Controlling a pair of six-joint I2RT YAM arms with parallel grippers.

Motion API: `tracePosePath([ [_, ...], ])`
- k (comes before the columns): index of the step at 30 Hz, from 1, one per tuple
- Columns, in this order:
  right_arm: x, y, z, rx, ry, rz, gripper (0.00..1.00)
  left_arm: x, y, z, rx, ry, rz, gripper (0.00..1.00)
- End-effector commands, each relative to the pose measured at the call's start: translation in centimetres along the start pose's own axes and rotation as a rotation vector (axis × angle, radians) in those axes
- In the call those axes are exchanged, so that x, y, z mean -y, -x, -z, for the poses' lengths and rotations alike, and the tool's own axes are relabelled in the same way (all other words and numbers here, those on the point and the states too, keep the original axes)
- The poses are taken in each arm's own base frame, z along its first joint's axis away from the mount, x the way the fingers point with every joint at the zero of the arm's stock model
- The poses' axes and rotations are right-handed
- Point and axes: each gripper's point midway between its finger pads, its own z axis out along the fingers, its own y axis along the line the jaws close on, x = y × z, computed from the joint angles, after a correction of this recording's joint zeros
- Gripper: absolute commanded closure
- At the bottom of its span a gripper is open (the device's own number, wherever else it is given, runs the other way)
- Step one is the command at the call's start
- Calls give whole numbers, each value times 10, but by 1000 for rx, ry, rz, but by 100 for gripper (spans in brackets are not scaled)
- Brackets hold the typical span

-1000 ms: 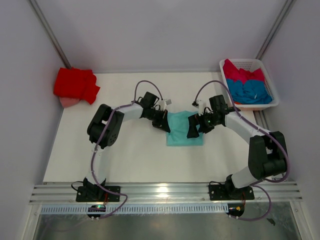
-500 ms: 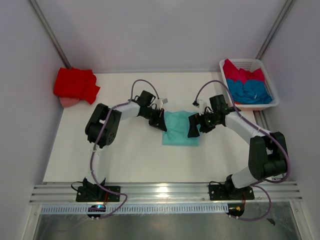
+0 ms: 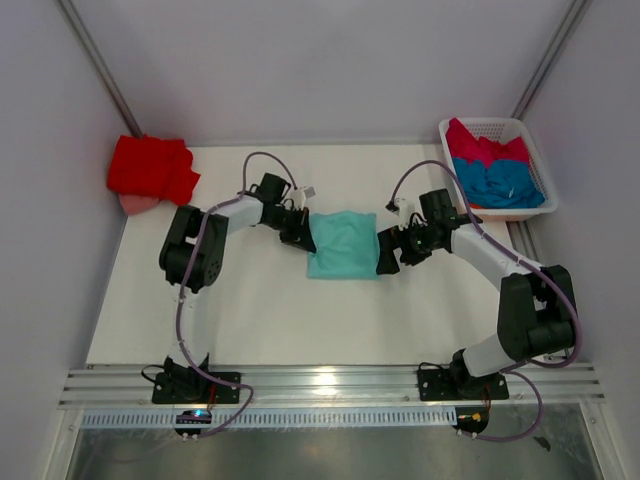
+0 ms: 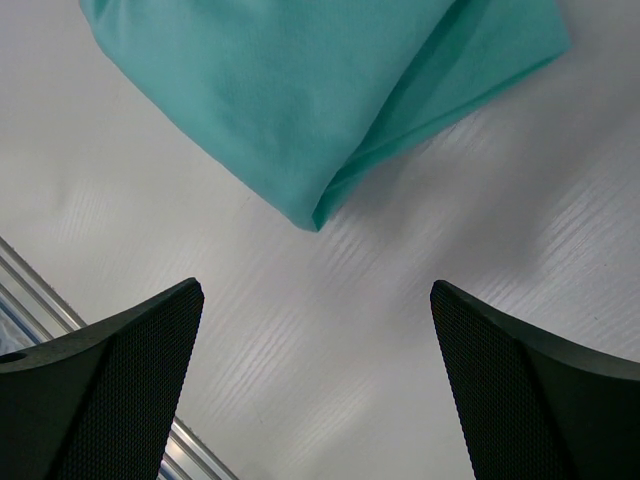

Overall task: Fold and stack the t-shirts
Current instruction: Fold the tshirt

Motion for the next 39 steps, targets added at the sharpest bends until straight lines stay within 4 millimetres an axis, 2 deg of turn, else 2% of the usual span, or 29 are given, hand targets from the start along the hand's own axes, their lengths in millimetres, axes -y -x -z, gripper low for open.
tracePosePath([
  [1, -4, 12, 10, 51, -15, 37, 1, -31, 21, 27, 59, 142, -32, 100],
  [7, -5, 17, 16, 73, -25, 54, 1, -58, 37, 59, 94, 233, -42, 100],
  [20, -8, 24, 26, 103, -39, 82, 1, -103, 47, 132, 91, 488, -61, 100],
  [29, -9, 32, 39, 144, -71, 115, 1, -121, 39, 169, 72, 598, -60, 100],
  [39, -11, 35, 46, 167, -87, 136, 1, -134, 62, 218, 145, 682, -55, 100],
])
